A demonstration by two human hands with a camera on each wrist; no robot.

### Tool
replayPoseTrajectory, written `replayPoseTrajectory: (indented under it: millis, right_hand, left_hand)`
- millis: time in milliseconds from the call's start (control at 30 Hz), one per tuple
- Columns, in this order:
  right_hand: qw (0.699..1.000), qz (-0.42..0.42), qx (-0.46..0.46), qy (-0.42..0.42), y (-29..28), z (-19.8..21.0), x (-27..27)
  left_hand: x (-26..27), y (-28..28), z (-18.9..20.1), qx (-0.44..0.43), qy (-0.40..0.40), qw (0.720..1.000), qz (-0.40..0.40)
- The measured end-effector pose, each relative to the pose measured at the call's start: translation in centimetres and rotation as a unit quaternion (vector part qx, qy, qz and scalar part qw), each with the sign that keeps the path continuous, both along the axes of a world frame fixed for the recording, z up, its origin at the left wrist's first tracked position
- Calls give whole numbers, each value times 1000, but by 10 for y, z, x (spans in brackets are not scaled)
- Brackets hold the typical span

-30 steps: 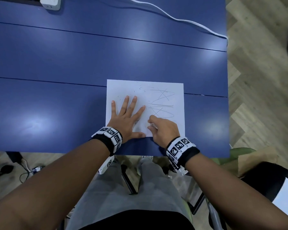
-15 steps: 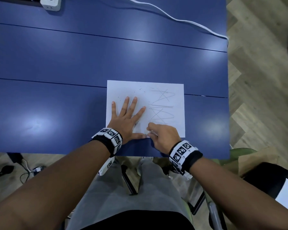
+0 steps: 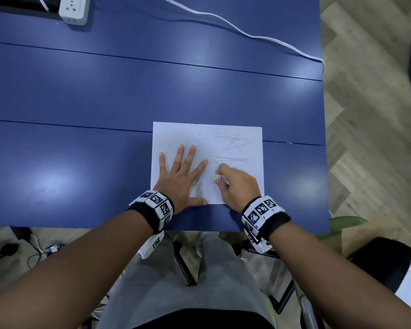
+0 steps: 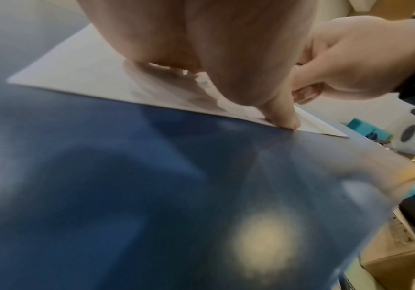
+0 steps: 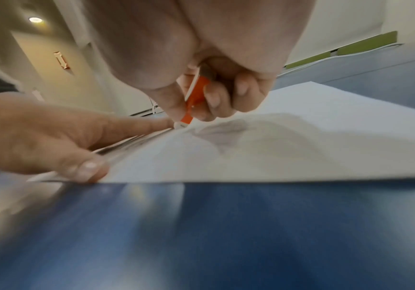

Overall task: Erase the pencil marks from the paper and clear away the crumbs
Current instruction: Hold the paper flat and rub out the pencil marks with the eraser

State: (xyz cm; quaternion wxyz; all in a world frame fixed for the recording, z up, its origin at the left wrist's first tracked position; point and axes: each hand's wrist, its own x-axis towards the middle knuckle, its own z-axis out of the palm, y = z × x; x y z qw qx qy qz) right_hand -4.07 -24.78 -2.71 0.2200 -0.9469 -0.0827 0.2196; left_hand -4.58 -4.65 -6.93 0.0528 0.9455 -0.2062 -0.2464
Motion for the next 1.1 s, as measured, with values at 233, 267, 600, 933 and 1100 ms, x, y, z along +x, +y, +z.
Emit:
replayPoseTrajectory:
  millis: [233, 267, 600, 933, 1100]
  right_hand:
    - [999, -21, -24, -2, 13, -3, 14]
    - [999, -20, -28, -4, 14, -4, 13]
    - [999, 9, -43, -17, 15, -5, 18]
    - [997, 32, -48, -46, 15, -5, 36]
    - [997, 7, -43, -63, 13, -6, 60]
  left_hand:
    - [10, -1, 11, 29, -13, 999, 10]
    - [16, -3, 13, 27, -11, 999, 22]
    - [44, -12, 4, 12, 5, 999, 51]
    - [44, -13, 3, 14, 22, 998, 50]
    - [44, -13, 3, 11, 27, 998, 50]
